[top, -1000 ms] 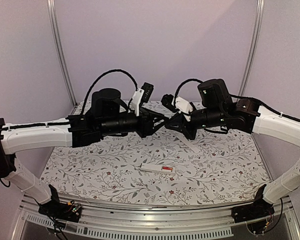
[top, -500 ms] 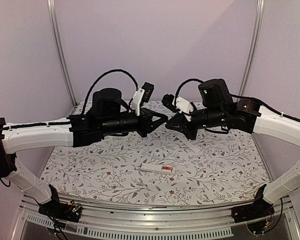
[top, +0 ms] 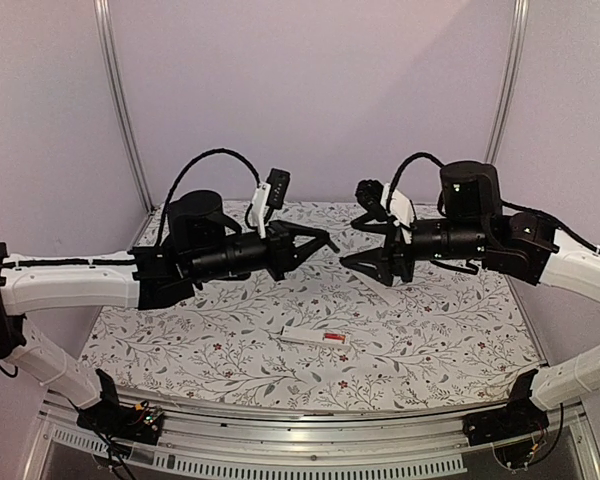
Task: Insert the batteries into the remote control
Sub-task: Pass from the right arm to the left, then pass from the left arm to the right
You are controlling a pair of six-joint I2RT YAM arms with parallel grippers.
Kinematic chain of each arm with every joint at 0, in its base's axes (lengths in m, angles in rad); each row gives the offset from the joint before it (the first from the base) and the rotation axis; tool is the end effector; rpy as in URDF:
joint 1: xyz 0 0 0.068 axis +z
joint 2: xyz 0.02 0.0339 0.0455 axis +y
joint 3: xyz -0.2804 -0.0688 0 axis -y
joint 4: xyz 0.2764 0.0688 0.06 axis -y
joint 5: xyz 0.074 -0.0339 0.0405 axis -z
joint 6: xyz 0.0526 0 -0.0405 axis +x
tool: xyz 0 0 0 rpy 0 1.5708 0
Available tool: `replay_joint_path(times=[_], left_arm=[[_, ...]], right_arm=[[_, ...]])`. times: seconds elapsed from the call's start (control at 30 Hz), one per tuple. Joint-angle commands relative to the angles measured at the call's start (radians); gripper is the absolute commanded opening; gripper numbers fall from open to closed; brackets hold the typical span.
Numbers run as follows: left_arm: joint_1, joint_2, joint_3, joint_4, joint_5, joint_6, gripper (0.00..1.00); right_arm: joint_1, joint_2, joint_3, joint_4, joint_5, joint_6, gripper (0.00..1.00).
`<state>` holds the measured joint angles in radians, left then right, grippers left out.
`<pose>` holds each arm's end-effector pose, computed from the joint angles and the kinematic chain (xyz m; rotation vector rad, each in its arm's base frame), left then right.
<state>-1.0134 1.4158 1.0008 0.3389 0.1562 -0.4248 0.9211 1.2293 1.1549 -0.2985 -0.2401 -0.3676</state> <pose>0.1938 -0.3263 0.3244 0.6436 1.6756 -1.1982 0.1852 0.2645 0.3714 -1.3152 1.4800 0.5970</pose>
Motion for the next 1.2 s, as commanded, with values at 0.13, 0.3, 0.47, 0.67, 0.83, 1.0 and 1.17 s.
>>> replay_joint_path(times=[0.13,0.3,0.47,0.67,0.83,1.0,1.17], left_arm=[[-0.055,-0.115,-0.125,0.391,0.07,0.052,0.0],[-0.092,-0.126,-0.16,0.556,0.085,0.089,0.0],[-0.12,-0.11,-0.152,0.65,0.091,0.131,0.0],[-0.134,-0.088,-0.136,0.668,0.098,0.151,0.0],[-0.136,-0.082,-0.131,0.669,0.103,0.153,0.0],[-0.136,-0.072,-0.131,0.669,0.109,0.153,0.0],[-0.136,-0.071,-0.137,0.676,0.102,0.157,0.0]], right_arm=[[-0.037,-0.134,-0.084,0.267,-0.242,0.107,0.68],[-0.039,-0.156,-0.088,0.44,-0.316,0.226,0.68],[-0.036,-0.142,-0.076,0.502,-0.376,0.28,0.67],[-0.004,-0.096,-0.073,0.523,-0.393,0.281,0.64],[0.013,-0.08,-0.081,0.556,-0.391,0.275,0.53],[0.021,-0.063,-0.084,0.562,-0.384,0.269,0.49],[0.021,-0.055,-0.091,0.564,-0.369,0.267,0.41]])
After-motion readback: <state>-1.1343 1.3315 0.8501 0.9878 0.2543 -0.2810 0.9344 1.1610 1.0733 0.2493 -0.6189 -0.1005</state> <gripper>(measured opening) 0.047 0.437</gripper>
